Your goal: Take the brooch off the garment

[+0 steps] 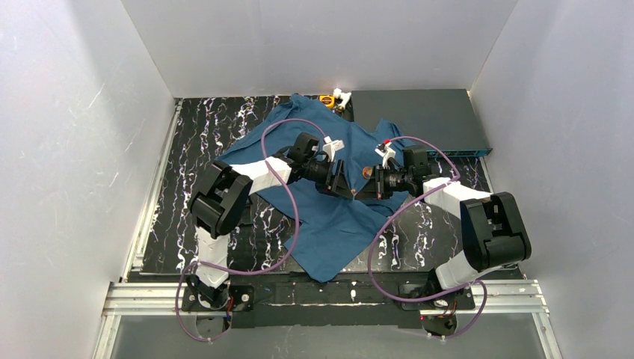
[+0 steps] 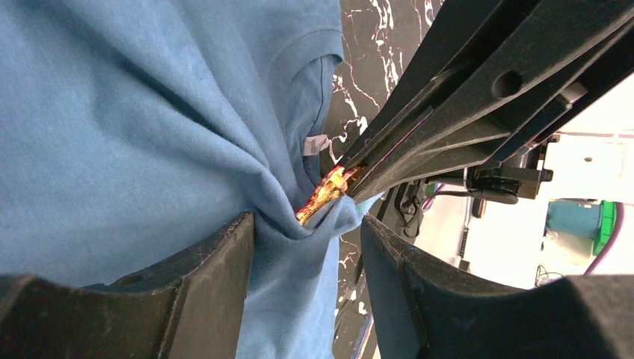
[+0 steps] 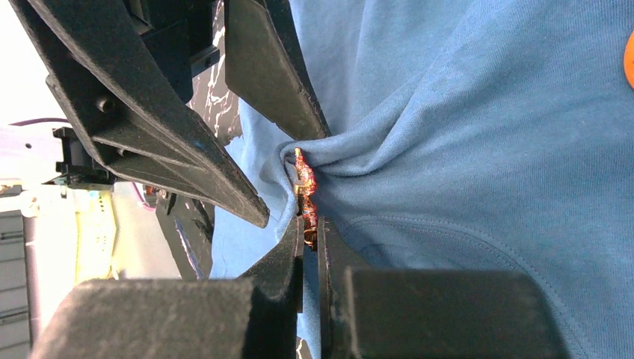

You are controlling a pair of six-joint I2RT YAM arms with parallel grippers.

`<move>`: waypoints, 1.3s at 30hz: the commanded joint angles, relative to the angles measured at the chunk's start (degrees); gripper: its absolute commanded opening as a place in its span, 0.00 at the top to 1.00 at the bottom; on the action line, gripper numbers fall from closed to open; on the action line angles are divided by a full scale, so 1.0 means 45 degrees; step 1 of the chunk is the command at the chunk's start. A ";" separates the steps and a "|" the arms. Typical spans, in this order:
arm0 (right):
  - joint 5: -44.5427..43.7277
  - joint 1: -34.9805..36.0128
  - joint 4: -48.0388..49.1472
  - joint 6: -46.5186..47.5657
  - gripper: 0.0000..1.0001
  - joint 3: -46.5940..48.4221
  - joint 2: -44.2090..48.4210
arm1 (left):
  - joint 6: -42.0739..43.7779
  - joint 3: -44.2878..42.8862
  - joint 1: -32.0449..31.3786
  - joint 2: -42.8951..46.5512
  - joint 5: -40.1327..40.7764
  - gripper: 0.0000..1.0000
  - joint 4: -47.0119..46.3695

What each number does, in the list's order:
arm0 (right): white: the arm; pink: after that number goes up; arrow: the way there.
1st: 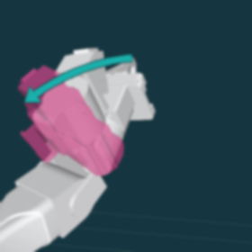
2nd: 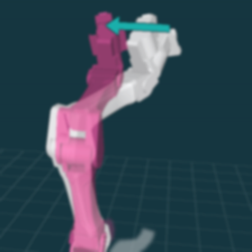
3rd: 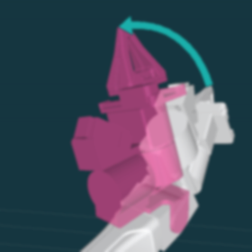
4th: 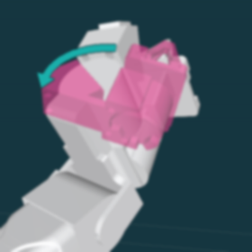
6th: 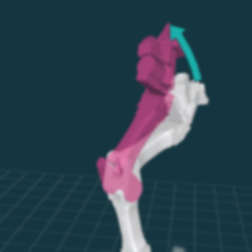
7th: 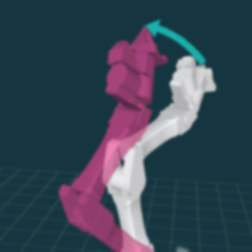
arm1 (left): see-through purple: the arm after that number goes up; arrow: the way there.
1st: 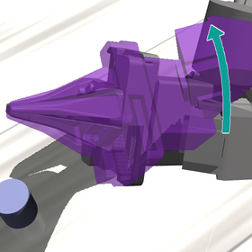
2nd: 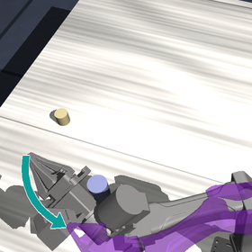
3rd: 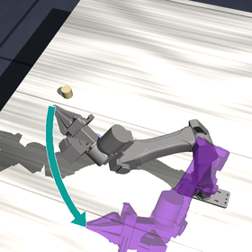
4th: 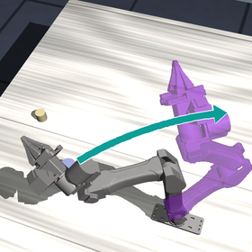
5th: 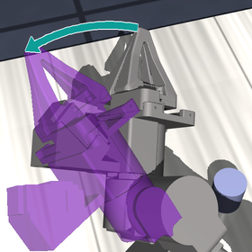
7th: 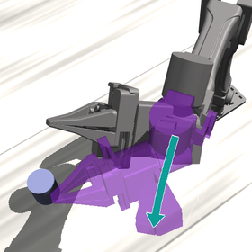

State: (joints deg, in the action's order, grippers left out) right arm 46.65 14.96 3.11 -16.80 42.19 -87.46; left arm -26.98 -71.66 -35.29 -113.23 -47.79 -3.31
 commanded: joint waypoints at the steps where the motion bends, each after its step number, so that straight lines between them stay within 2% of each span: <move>1: 0.0210 -0.0062 0.0392 -0.0095 0.99 -0.0085 0.0461 | -0.0113 -0.0569 -0.0048 -0.0256 -0.0202 0.48 0.0074; 6: 0.0228 -0.0062 0.0343 -0.0076 0.99 -0.0060 0.0448 | -0.0253 -0.0637 -0.0049 -0.0341 -0.0024 0.45 0.0071; 16: 0.0362 -0.0044 0.0480 -0.0144 0.99 -0.0177 0.0490 | -0.0215 -0.0596 -0.0101 -0.0348 0.0290 0.52 0.0153; 22: 0.0297 -0.0043 0.0480 -0.0154 0.99 -0.0226 0.0490 | -0.0175 -0.0586 -0.0107 -0.0343 0.0167 0.46 0.0109; 29: 0.0410 -0.0007 0.0528 -0.0144 0.99 -0.0236 0.0518 | -0.0229 -0.0735 -0.0175 -0.0496 0.0203 0.45 0.0111; 35: 0.0563 0.0033 0.0704 -0.0216 0.99 -0.0249 0.0562 | -0.0215 -0.0738 -0.0183 -0.0580 0.0342 0.58 0.0169; 39: 0.0573 0.0035 0.0699 -0.0175 0.99 -0.0280 0.0578 | -0.0254 -0.0693 -0.0179 -0.0593 0.0359 0.63 0.0169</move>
State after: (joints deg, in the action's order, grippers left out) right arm 46.65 14.98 3.44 -16.82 41.34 -87.35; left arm -28.53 -73.52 -35.81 -115.52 -46.61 -3.36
